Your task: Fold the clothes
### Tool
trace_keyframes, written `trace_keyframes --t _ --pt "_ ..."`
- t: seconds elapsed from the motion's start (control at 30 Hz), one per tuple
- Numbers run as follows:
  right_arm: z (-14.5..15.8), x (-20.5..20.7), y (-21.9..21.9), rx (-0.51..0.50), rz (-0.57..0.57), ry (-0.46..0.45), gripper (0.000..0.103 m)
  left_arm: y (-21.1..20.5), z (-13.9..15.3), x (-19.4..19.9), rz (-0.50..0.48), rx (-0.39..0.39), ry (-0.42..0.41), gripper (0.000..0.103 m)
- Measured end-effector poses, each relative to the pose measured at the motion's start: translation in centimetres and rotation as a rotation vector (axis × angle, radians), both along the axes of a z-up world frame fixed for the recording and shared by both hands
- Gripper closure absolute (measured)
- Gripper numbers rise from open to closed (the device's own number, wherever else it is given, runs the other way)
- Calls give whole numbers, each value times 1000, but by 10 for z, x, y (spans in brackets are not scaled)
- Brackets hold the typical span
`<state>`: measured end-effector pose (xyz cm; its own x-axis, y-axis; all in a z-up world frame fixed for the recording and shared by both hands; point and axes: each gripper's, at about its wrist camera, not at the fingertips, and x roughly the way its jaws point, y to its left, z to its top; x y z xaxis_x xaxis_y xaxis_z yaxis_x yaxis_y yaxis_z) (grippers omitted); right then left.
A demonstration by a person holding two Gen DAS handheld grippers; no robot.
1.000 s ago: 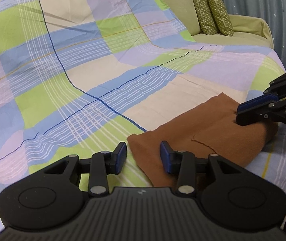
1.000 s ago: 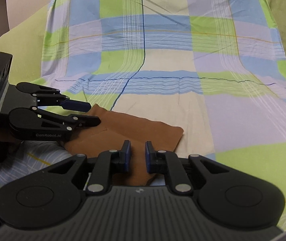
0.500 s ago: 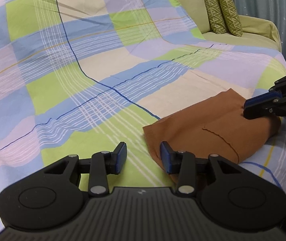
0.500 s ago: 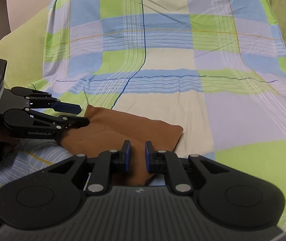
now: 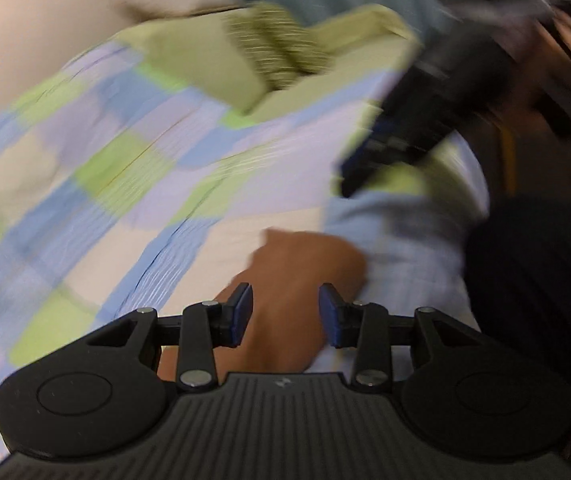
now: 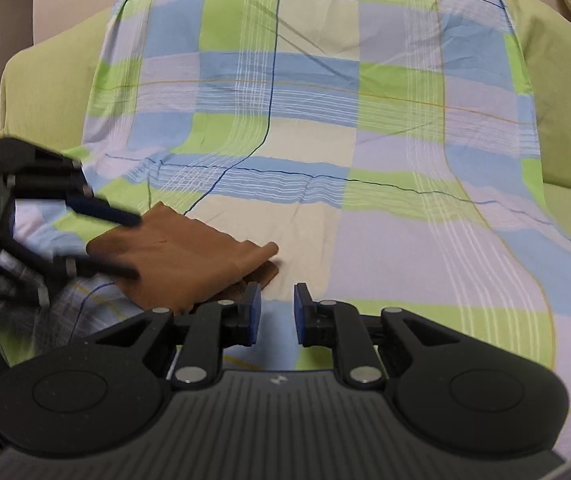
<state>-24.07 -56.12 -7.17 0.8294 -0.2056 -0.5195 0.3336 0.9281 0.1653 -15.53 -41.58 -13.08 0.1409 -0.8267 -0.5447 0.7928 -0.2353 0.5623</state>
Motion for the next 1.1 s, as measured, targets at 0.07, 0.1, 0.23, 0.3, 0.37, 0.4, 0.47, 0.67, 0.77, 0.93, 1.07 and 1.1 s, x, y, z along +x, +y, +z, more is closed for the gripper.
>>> trace_keyframes --t 0.07,0.1,0.23,0.3,0.37,0.4,0.47,0.67,0.77,0.93,1.07,1.1 --pt "-2 -5 -2 3 -2 -2 84 -2 -5 -10 -42 16 -74 57" --pt "-2 -7 -4 4 -3 -3 81 -2 -10 -16 -65 22 -129 55" --pt "-3 -12 -7 20 -7 -20 80 -4 -28 -34 -120 31 -317 52" --pt "-3 -12 -10 25 -6 -30 80 -9 -35 -38 -116 30 -372 52" --pt "-4 -12 -10 27 -4 -40 79 -18 -43 -45 -107 33 -448 52" --pt "-4 -13 -10 29 -3 -46 77 -22 -47 -48 -106 35 -483 53" --pt "-5 -13 -11 31 -1 -56 75 -28 -56 -55 -111 40 -551 54" --pt "-4 -11 -4 -51 102 -41 74 -30 -51 -50 -80 45 -447 67" --pt "-4 -9 0 -102 164 -28 74 -26 -27 -32 -72 43 -260 70" --pt "-3 9 24 -361 366 32 68 -22 14 9 -113 68 -15 70" --pt "-11 24 47 -680 543 127 66 -19 30 23 -186 84 25 70" --pt "-13 27 52 -754 577 142 65 -16 33 24 -231 96 19 70"
